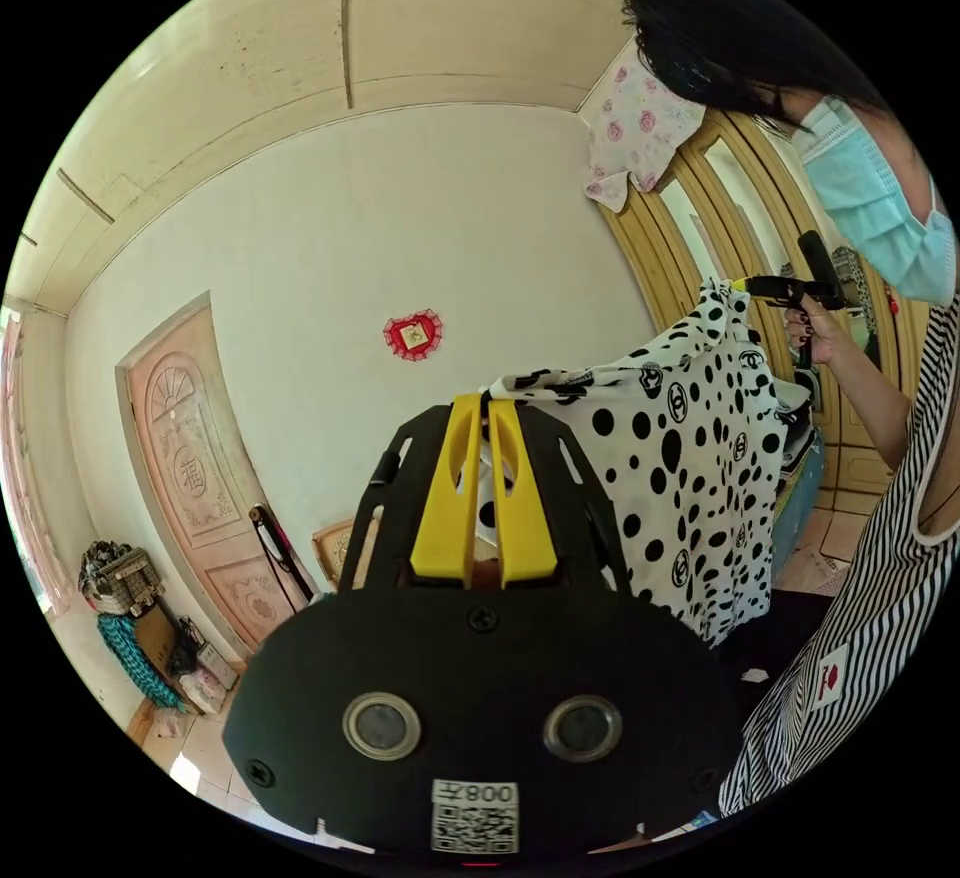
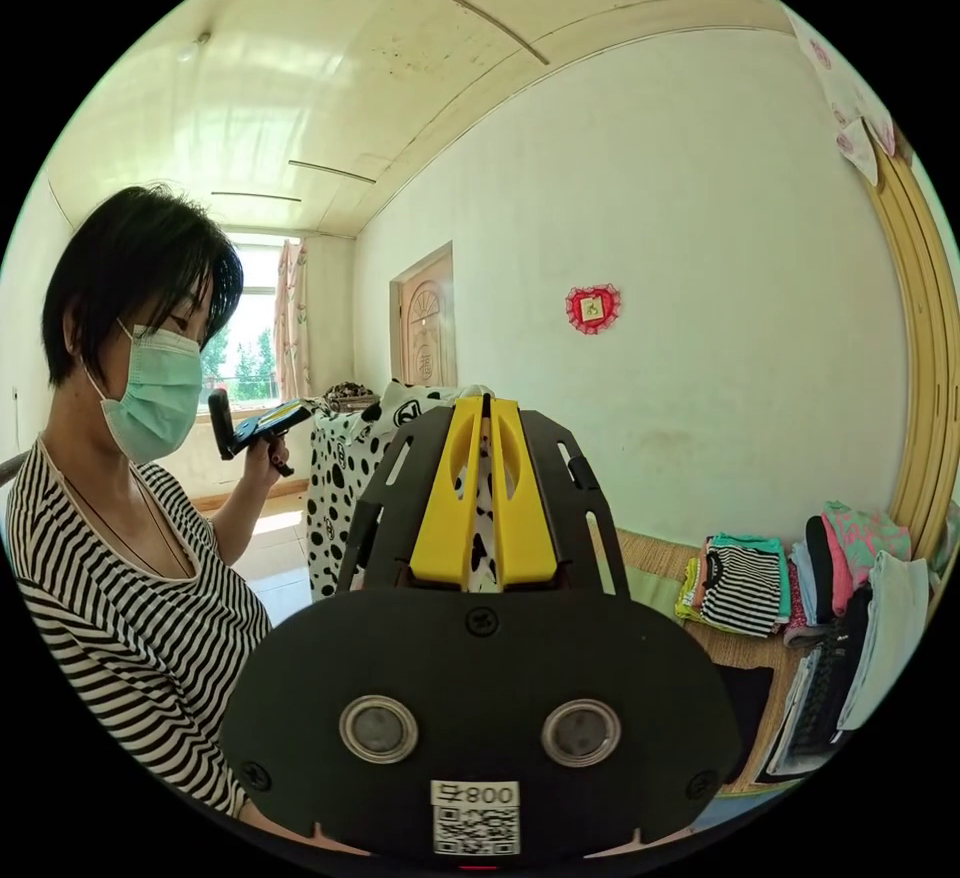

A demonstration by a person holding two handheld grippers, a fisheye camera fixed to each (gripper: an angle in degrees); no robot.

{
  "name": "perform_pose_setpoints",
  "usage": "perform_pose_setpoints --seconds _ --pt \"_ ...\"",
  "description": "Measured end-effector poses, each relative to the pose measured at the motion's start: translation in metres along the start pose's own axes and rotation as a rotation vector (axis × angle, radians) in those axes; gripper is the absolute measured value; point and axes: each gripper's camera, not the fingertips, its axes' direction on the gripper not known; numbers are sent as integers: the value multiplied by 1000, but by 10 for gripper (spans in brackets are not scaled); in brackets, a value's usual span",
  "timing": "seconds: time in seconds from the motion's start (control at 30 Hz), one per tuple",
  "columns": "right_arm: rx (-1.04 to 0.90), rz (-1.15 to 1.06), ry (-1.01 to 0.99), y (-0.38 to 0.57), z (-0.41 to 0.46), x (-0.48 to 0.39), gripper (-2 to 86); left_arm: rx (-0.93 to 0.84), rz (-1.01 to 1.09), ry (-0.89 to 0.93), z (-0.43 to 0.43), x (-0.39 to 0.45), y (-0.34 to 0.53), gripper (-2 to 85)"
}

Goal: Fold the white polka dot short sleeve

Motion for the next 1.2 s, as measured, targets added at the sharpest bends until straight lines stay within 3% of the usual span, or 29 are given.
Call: perform_pose_setpoints --seconds 0.17,0.33,0.63,0.77,0.9,1.0,1.2 --pt "-53 25 35 -10 31 52 8 -60 28 -4 52 -18 -10 9" --pt "-206 90 58 -19 119 159 8 -151 14 29 154 -57 -12 9" --pt "-512 267 78 18 357 401 10 -536 -77 130 485 -151 59 13" --pt "-677 335 89 72 464 499 12 -764 -176 210 658 -186 142 21" --pt "-923 555 77 174 558 607 13 -1074 -287 263 797 -211 253 40" --pt "-1028 678 119 234 571 656 13 -1175 -348 315 828 -236 297 57" --pt "-1016 755 12 270 519 680 26 -1270 -510 464 799 -311 331 74"
